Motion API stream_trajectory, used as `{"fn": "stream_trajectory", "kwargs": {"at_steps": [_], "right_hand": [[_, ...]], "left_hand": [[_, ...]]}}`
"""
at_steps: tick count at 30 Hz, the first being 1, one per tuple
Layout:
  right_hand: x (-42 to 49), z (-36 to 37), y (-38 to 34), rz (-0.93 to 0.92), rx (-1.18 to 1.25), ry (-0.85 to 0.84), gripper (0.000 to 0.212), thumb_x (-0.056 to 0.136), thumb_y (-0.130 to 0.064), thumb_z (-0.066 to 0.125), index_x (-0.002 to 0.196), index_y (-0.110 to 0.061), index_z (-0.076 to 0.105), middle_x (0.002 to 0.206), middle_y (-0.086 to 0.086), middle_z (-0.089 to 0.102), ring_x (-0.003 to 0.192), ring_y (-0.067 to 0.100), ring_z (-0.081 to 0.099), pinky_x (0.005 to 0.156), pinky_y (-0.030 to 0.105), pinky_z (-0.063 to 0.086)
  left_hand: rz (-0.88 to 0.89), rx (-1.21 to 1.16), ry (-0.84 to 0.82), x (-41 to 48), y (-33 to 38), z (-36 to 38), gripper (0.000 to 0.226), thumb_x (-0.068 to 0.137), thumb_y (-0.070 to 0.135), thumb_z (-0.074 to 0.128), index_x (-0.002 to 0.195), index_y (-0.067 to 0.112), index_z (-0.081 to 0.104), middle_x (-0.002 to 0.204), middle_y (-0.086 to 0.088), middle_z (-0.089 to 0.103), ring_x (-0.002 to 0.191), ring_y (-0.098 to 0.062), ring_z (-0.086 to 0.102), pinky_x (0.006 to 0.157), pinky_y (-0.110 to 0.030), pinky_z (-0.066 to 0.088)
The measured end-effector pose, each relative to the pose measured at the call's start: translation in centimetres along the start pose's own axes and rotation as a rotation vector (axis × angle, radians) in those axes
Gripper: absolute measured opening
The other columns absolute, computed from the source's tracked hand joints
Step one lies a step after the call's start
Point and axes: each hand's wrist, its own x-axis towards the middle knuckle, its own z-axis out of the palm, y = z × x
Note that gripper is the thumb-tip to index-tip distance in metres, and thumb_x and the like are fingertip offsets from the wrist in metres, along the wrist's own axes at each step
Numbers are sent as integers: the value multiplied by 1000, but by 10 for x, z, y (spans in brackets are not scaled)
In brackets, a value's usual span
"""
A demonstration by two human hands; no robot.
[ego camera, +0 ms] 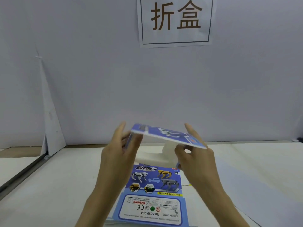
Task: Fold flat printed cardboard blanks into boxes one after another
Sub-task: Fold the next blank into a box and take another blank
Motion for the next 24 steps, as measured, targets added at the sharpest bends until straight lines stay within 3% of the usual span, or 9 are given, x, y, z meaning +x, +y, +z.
{"fn": "stream_trajectory", "kwargs": {"at_steps": [1, 3, 6, 8, 11, 16, 19, 21, 24], "right_hand": [[2, -3, -1, 109, 141, -36, 38, 87, -1, 53, 114, -27, 59, 91, -16, 71, 62, 10, 66, 48, 25, 54], [9, -13, -5, 260, 319, -83, 23, 86, 2, 54, 99, -14, 64, 95, 4, 71, 71, 22, 71, 50, 29, 56], [13, -25, -11, 347, 458, -181, 14, 87, -1, 53, 88, -10, 64, 85, 15, 73, 67, 30, 72, 52, 30, 56], [13, -28, -14, 332, 399, -290, 12, 89, -5, 56, 89, -14, 64, 86, 12, 74, 71, 32, 73, 56, 31, 57], [9, -32, -19, 291, 370, -349, 10, 92, -8, 56, 93, -16, 63, 82, 5, 75, 69, 28, 73, 53, 26, 56], [7, -38, -21, 260, 422, -316, 8, 94, -12, 53, 97, -17, 60, 83, 7, 74, 70, 27, 73, 51, 27, 55], [8, -37, -23, 152, 354, -255, 8, 93, -27, 60, 91, -21, 65, 86, 3, 74, 71, 15, 72, 51, 25, 55], [11, -41, -22, -54, 343, -40, 10, 83, -37, 71, 85, -27, 72, 82, -7, 74, 70, 7, 68, 56, 25, 57], [16, -48, -18, -200, 555, 103, 4, 75, -27, 74, 79, -29, 76, 73, -11, 70, 67, 5, 63, 59, 18, 52]], "left_hand": [[23, -105, -39, 0, 2, -3, 67, 78, 68, 54, 134, 34, 42, 114, 27, 59, 93, 13, 59, 69, -2, 42], [116, -202, -124, -1, 4, -9, 101, 58, 83, 61, 142, 53, 15, 142, 31, 37, 127, 12, 40, 96, -12, 38], [375, 103, -212, -4, 3, -7, 129, 48, 77, 72, 144, 50, -10, 160, 14, 5, 147, -8, 12, 120, -41, 16], [475, 315, -154, -4, 2, -1, 132, 48, 80, 67, 142, 44, -18, 160, -7, -1, 148, -31, 4, 116, -58, 1], [503, 389, -81, -3, 2, 1, 138, 47, 81, 61, 143, 31, -24, 156, -15, 1, 142, -49, 13, 106, -73, 17], [580, 445, -15, -11, 1, 10, 147, 49, 81, 69, 145, 27, -29, 157, -10, -7, 147, -31, -11, 113, -53, -6], [604, 497, -23, -11, 5, 10, 135, 57, 82, 62, 148, 20, -16, 149, -8, 12, 144, -29, 9, 113, -60, 5], [599, 513, -33, -6, 5, 5, 135, 56, 82, 63, 148, 19, -11, 144, -6, 18, 140, -19, 16, 111, -65, 13], [652, 411, -88, -3, 1, -6, 132, 55, 78, 64, 151, 27, -11, 143, -2, 20, 137, -16, 22, 105, -71, 23]]}}
